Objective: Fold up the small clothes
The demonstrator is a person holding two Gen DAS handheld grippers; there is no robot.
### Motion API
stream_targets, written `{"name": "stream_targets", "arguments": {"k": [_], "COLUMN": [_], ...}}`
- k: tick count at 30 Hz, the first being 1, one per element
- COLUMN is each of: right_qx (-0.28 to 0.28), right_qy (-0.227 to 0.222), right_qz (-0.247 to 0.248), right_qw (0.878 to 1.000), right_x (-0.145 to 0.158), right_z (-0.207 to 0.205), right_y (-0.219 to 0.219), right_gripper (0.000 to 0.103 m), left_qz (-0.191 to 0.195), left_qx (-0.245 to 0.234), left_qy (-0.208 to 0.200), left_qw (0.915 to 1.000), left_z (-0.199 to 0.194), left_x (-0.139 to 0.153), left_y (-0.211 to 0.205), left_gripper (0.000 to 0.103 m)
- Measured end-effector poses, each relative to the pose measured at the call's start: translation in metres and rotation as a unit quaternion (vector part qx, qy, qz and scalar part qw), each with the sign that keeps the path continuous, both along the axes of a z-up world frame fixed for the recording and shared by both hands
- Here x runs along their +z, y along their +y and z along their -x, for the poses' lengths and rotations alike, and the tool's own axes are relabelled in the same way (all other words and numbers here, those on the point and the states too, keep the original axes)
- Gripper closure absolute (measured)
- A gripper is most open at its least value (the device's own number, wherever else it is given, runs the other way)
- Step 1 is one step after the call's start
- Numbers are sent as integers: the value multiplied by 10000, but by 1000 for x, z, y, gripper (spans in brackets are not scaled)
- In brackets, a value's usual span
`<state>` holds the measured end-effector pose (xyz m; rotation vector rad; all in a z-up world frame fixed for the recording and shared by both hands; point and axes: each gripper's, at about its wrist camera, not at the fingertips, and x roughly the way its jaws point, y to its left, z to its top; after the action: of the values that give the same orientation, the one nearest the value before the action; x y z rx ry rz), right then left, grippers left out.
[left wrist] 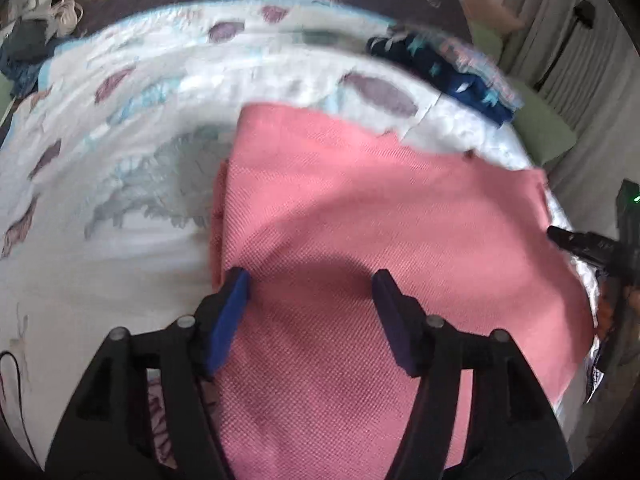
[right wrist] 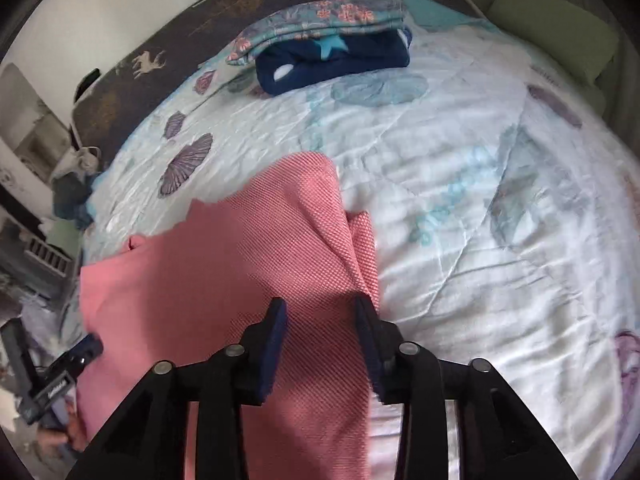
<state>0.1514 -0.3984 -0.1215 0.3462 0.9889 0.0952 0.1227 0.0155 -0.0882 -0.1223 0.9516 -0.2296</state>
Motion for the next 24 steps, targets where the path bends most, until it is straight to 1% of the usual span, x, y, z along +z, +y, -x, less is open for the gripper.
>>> {"name": "stream_targets", "arguments": {"k": [2,3,5,6,8,10,11,12,13,14,15,17,19,20,23,24], "right_qx": [66,51,205,293,415,267,150,98,199,254,346,376,493,655,1218,1475], "right_qy": [-45,-83,-357,-467,-552,-407,-239,19,208,-17,-123,-140,-367,-456,-757,-853], "right_qz": [106,157,87,80,141,418,560,672,625,601,719,987,1017,964,970,1024], "right_qw": [9999,9998,9991,9984,9975,9979,9980,9977,9976,9979,9967,9943,9929,9921,9849,9800], "right_x": [8,17,36,42,49,41,31,15,-2,-3,3,17,35,43,63,68], "right_z": [3,4,1,-4,-15,-34,-44,-55,-62,-60,-54,-45,-28,-21,16,34], "right_y": [2,6,17,24,35,39,37,35,31,30,32,39,48,55,89,108], "right_gripper": [67,66,66,66,65,65,63,62,62,62,62,62,62,62,60,59], "left_qz": [69,289,485,488,262,-13,-125,-33,117,220,331,534,687,698,580,557], "left_qx": [-4,-98,-244,-340,-388,-290,-172,-66,-37,-30,-21,9,46,112,435,555], "left_qy": [87,-16,-255,-336,-343,-120,136,358,175,47,111,140,-22,-79,-198,-185], "left_qw": [9999,9995,9982,9977,9983,9995,9997,9993,9998,9997,9994,9985,9976,9975,9972,9967], "left_z": [-3,-5,-11,-17,-33,-53,-62,-68,-63,-55,-47,-33,-14,-7,12,17], "left_x": [10,21,37,43,43,25,10,-6,-4,1,8,19,34,38,44,42], "left_y": [-1,-2,-8,-14,-23,-23,-20,-13,-9,-6,-2,5,20,28,56,66], "left_gripper": [38,38,38,38,37,37,40,43,44,43,43,43,40,37,36,36]}}
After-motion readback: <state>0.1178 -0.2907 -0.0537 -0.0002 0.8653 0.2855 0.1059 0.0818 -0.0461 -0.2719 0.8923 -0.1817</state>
